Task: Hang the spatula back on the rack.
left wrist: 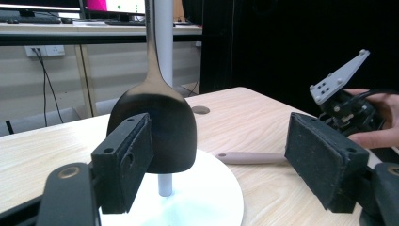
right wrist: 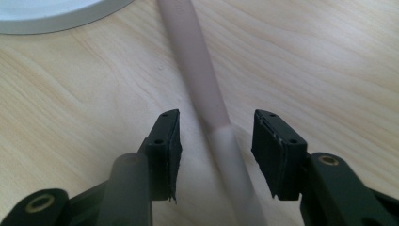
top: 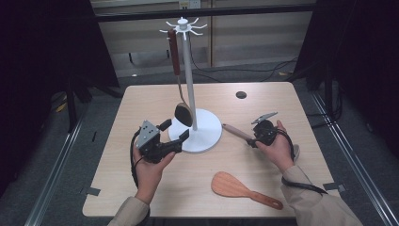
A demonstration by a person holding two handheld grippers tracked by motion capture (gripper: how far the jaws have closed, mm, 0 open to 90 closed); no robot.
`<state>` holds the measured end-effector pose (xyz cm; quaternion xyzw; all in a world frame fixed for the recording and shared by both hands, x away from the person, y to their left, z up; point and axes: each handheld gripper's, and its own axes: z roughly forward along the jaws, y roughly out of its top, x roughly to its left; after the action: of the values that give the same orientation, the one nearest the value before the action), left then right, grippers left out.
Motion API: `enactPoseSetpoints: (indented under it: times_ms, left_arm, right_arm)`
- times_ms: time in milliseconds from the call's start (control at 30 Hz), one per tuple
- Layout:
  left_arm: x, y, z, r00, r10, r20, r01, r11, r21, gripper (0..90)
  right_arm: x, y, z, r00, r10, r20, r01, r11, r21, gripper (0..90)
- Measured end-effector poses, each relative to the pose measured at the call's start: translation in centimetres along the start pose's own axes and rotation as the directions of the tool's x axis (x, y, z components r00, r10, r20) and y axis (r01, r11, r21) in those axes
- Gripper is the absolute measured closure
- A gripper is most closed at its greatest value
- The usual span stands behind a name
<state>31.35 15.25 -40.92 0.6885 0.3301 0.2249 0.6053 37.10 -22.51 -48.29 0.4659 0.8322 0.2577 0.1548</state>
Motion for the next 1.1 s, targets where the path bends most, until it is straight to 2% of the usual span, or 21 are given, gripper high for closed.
enactPoseSetpoints:
  times_ms: [67, 100, 233, 300, 400, 467, 567, 667, 700, 733, 767, 1033, 1067, 1100]
  left_arm:
    - [0.0, 0.0, -0.1, 1.0000, 0.000, -0.004, 0.000, 1.0000, 0.005, 23.3]
    - [0.1, 0.0, -0.1, 1.0000, -0.007, -0.002, 0.007, 1.0000, 0.000, 23.2]
    - [0.1, 0.0, -0.1, 1.0000, -0.001, 0.004, 0.001, 1.0000, 0.002, 23.2]
    - [0.2, -0.1, -0.1, 1.0000, 0.000, 0.001, 0.000, 1.0000, 0.003, 23.2]
    - [0.2, -0.1, -0.1, 1.0000, 0.008, -0.004, -0.007, 0.9999, 0.010, 23.3]
    - [0.1, 0.0, -0.2, 1.0000, -0.001, -0.008, 0.001, 1.0000, 0.007, 23.3]
    - [0.1, -0.1, -0.1, 1.0000, -0.002, -0.005, 0.002, 1.0000, 0.005, 23.2]
    - [0.2, -0.2, -0.1, 0.9999, -0.006, -0.009, 0.006, 0.9999, 0.009, 23.3]
    - [0.2, -0.2, -0.1, 0.9999, -0.008, -0.014, 0.009, 0.9999, 0.012, 23.3]
    - [0.2, -0.2, -0.1, 0.9999, -0.008, -0.013, 0.008, 0.9999, 0.013, 23.2]
    - [0.2, -0.2, -0.1, 0.9999, -0.008, -0.008, 0.008, 0.9999, 0.011, 23.3]
    - [0.3, -0.2, -0.1, 0.9999, -0.005, -0.009, 0.005, 0.9999, 0.012, 23.2]
    - [0.3, -0.2, -0.1, 1.0000, 0.001, -0.005, -0.001, 0.9999, 0.013, 23.3]
    - [0.2, -0.2, -0.1, 1.0000, -0.001, -0.005, 0.001, 0.9999, 0.013, 23.2]
  right_arm:
    - [0.1, 0.1, 0.2, 1.0000, -0.005, -0.006, 0.005, 1.000, 0.009, 54.7]
    - [0.2, 0.3, 0.7, 1.0000, -0.008, 0.006, 0.008, 1.000, 0.027, 55.1]
    - [0.1, 0.4, 1.1, 0.9999, 0.011, -0.010, -0.011, 1.000, 0.022, 58.8]
    - [0.3, 0.6, 1.1, 0.9999, 0.015, 0.009, -0.015, 0.999, 0.032, 68.3]
    - [0.2, 0.7, 1.1, 1.0000, 0.004, 0.002, -0.004, 0.999, 0.044, 69.1]
    - [0.1, 0.8, 1.0, 0.9999, 0.013, -0.005, -0.013, 0.999, 0.051, 69.6]
    - [0.2, 0.9, 0.9, 0.9998, -0.018, -0.004, 0.018, 0.998, 0.066, 71.5]
    - [0.1, 0.9, 0.7, 0.9998, -0.017, -0.009, 0.017, 0.997, 0.076, 76.4]
    - [0.0, 0.8, 0.5, 0.9998, 0.013, -0.015, -0.012, 0.997, 0.071, 76.9]
    - [-0.3, 0.7, 0.4, 0.9975, 0.064, -0.032, -0.062, 0.996, 0.067, 76.9]
    - [-0.8, 0.6, 0.1, 0.9921, 0.117, -0.046, -0.114, 0.992, 0.049, 76.9]
    - [-0.9, 1.1, -1.4, 0.9891, 0.139, -0.050, -0.137, 0.990, 0.033, 77.0]
    - [-1.0, 1.2, -1.6, 0.9879, 0.145, -0.054, -0.144, 0.989, 0.022, 77.0]
    - [-1.0, 1.3, -2.2, 0.9861, 0.158, -0.051, -0.159, 0.987, -0.016, 77.1]
